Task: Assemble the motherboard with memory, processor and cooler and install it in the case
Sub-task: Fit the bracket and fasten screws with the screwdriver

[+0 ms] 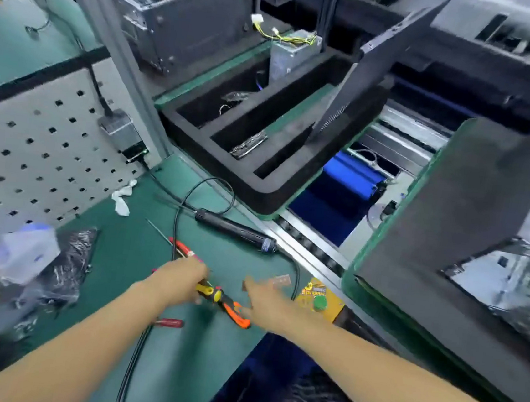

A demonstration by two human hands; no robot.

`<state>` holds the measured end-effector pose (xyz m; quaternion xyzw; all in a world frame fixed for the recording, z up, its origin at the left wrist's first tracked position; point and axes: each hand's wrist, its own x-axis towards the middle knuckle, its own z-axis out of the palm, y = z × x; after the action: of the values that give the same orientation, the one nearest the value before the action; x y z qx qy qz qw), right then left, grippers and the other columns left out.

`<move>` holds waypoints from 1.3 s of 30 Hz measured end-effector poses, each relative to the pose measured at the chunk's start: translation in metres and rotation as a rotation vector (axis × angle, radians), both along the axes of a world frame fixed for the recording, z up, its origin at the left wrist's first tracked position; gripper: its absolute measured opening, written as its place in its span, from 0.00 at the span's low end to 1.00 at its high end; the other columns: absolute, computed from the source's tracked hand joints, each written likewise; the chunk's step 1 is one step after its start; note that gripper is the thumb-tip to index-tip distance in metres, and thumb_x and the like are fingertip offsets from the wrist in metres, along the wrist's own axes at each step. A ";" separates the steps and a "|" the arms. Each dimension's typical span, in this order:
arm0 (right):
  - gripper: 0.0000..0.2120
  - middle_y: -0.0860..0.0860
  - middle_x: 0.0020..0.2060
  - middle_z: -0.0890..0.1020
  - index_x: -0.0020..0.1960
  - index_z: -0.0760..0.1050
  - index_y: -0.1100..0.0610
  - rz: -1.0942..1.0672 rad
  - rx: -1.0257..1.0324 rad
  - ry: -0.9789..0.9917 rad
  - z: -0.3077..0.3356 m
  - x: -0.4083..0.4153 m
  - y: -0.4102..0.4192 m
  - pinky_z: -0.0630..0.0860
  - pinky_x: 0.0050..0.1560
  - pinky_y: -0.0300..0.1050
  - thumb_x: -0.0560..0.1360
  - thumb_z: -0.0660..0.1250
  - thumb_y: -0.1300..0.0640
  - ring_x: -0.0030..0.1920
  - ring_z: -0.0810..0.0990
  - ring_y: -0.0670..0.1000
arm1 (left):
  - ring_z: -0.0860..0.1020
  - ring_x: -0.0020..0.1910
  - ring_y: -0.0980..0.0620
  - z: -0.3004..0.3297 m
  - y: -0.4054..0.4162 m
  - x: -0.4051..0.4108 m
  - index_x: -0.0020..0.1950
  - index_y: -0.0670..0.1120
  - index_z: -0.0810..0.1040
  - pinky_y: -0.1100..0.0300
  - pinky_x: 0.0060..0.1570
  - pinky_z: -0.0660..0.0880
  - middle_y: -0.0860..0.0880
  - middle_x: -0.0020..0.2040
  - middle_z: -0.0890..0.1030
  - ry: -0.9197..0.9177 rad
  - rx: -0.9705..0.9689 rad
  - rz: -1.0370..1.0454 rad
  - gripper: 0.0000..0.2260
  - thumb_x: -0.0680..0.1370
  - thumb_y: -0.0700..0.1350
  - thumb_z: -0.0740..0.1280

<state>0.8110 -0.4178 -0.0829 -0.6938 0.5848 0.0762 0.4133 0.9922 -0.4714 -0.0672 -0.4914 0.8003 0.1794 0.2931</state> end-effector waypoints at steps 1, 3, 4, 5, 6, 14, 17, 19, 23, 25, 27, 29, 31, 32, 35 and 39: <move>0.22 0.62 0.56 0.74 0.62 0.64 0.63 -0.002 0.015 0.023 -0.016 0.010 0.005 0.71 0.48 0.49 0.77 0.66 0.51 0.56 0.75 0.61 | 0.77 0.58 0.45 -0.010 0.002 0.009 0.59 0.45 0.77 0.54 0.53 0.73 0.45 0.58 0.79 0.002 0.012 0.012 0.17 0.73 0.48 0.72; 0.27 0.60 0.57 0.72 0.62 0.64 0.62 0.000 -0.009 0.095 -0.039 0.025 0.010 0.72 0.49 0.50 0.73 0.69 0.47 0.56 0.75 0.61 | 0.76 0.58 0.45 -0.029 0.004 0.020 0.58 0.46 0.76 0.55 0.51 0.72 0.45 0.58 0.78 0.007 0.006 0.015 0.17 0.72 0.47 0.72; 0.27 0.60 0.57 0.72 0.62 0.64 0.62 0.011 -0.034 0.133 -0.046 0.030 0.010 0.72 0.50 0.51 0.73 0.70 0.47 0.56 0.75 0.61 | 0.76 0.58 0.45 -0.038 0.004 0.022 0.58 0.46 0.76 0.55 0.50 0.72 0.45 0.58 0.77 0.017 -0.011 0.006 0.16 0.72 0.47 0.72; 0.25 0.60 0.58 0.72 0.62 0.64 0.62 0.022 -0.058 0.157 -0.051 0.032 0.008 0.72 0.49 0.51 0.74 0.69 0.50 0.56 0.75 0.61 | 0.76 0.58 0.45 -0.045 0.004 0.022 0.58 0.47 0.77 0.55 0.50 0.72 0.45 0.58 0.77 0.029 -0.032 0.000 0.16 0.72 0.48 0.73; 0.21 0.61 0.58 0.73 0.61 0.64 0.63 0.021 -0.069 0.161 -0.053 0.033 0.006 0.72 0.48 0.51 0.75 0.67 0.52 0.55 0.76 0.61 | 0.76 0.58 0.45 -0.052 0.003 0.021 0.57 0.47 0.77 0.55 0.50 0.72 0.45 0.58 0.78 0.047 -0.057 -0.004 0.16 0.72 0.49 0.73; 0.13 0.49 0.33 0.73 0.51 0.63 0.54 -0.157 -0.130 -0.086 0.016 -0.047 -0.001 0.63 0.30 0.41 0.78 0.61 0.46 0.31 0.69 0.47 | 0.73 0.39 0.52 -0.007 -0.019 -0.010 0.47 0.47 0.75 0.60 0.37 0.67 0.49 0.39 0.76 0.486 0.042 0.242 0.12 0.72 0.50 0.74; 0.14 0.48 0.32 0.76 0.48 0.67 0.51 -0.282 -0.297 -0.156 0.069 -0.103 0.011 0.67 0.34 0.40 0.75 0.64 0.41 0.33 0.74 0.48 | 0.71 0.33 0.58 0.057 -0.035 -0.052 0.47 0.43 0.75 0.67 0.34 0.68 0.49 0.38 0.74 0.885 0.331 0.416 0.04 0.80 0.38 0.62; 0.13 0.50 0.36 0.80 0.46 0.72 0.52 -0.425 -0.357 -0.276 0.110 -0.146 0.019 0.73 0.38 0.43 0.74 0.68 0.44 0.37 0.78 0.52 | 0.72 0.36 0.55 0.100 -0.045 -0.088 0.50 0.39 0.76 0.65 0.36 0.70 0.44 0.42 0.76 1.102 0.504 0.427 0.12 0.80 0.29 0.54; 0.11 0.54 0.26 0.79 0.41 0.78 0.54 -0.759 -0.482 -0.516 0.195 -0.243 0.049 0.68 0.22 0.37 0.69 0.74 0.47 0.23 0.76 0.50 | 0.76 0.35 0.52 0.166 -0.051 -0.187 0.55 0.33 0.76 0.63 0.37 0.75 0.39 0.48 0.81 1.393 0.572 0.238 0.12 0.81 0.29 0.53; 0.13 0.56 0.26 0.79 0.41 0.81 0.55 -0.823 -0.587 -0.569 0.227 -0.284 0.065 0.65 0.21 0.36 0.66 0.76 0.47 0.21 0.76 0.50 | 0.79 0.34 0.51 0.186 -0.048 -0.238 0.54 0.35 0.75 0.64 0.36 0.77 0.39 0.47 0.82 1.503 0.623 0.211 0.08 0.81 0.35 0.57; 0.17 0.57 0.26 0.78 0.43 0.81 0.57 -0.873 -0.718 -0.615 0.256 -0.331 0.085 0.65 0.21 0.36 0.63 0.77 0.45 0.20 0.73 0.50 | 0.77 0.30 0.52 0.205 -0.039 -0.303 0.50 0.37 0.76 0.64 0.31 0.75 0.40 0.43 0.83 1.561 0.605 0.169 0.08 0.81 0.39 0.59; 0.17 0.58 0.26 0.78 0.42 0.81 0.59 -0.892 -0.837 -0.626 0.277 -0.376 0.101 0.65 0.21 0.36 0.64 0.76 0.46 0.21 0.73 0.52 | 0.71 0.24 0.54 0.218 -0.027 -0.364 0.47 0.39 0.78 0.65 0.26 0.69 0.44 0.36 0.81 1.575 0.511 0.139 0.10 0.82 0.43 0.60; 0.12 0.58 0.25 0.78 0.41 0.80 0.61 -0.875 -0.922 -0.627 0.294 -0.415 0.110 0.65 0.21 0.37 0.67 0.75 0.52 0.22 0.74 0.54 | 0.65 0.21 0.56 0.227 -0.019 -0.416 0.43 0.41 0.79 0.66 0.23 0.64 0.49 0.28 0.76 1.582 0.409 0.135 0.13 0.82 0.46 0.61; 0.10 0.56 0.25 0.78 0.41 0.79 0.62 -0.863 -0.952 -0.623 0.301 -0.433 0.112 0.65 0.21 0.37 0.69 0.74 0.55 0.22 0.74 0.53 | 0.64 0.21 0.56 0.229 -0.015 -0.439 0.42 0.42 0.80 0.67 0.23 0.62 0.51 0.26 0.73 1.582 0.371 0.134 0.14 0.81 0.48 0.61; 0.10 0.50 0.25 0.80 0.42 0.78 0.66 -0.864 -0.995 -0.607 0.314 -0.476 0.117 0.65 0.21 0.35 0.73 0.72 0.58 0.21 0.72 0.51 | 0.66 0.22 0.57 0.231 -0.011 -0.492 0.40 0.44 0.81 0.69 0.23 0.63 0.51 0.27 0.74 1.585 0.369 0.120 0.13 0.81 0.46 0.62; 0.11 0.55 0.32 0.84 0.40 0.76 0.66 -0.888 -1.045 -0.636 0.327 -0.520 0.114 0.67 0.23 0.37 0.74 0.70 0.57 0.23 0.71 0.53 | 0.74 0.30 0.56 0.228 -0.009 -0.548 0.49 0.40 0.80 0.66 0.32 0.72 0.48 0.36 0.79 1.635 0.680 0.149 0.11 0.82 0.40 0.58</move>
<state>0.2915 -0.3039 0.2437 -0.4871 0.6219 -0.5887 0.1715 0.4446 -0.4807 0.1611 -0.1468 0.6286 0.7208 -0.2524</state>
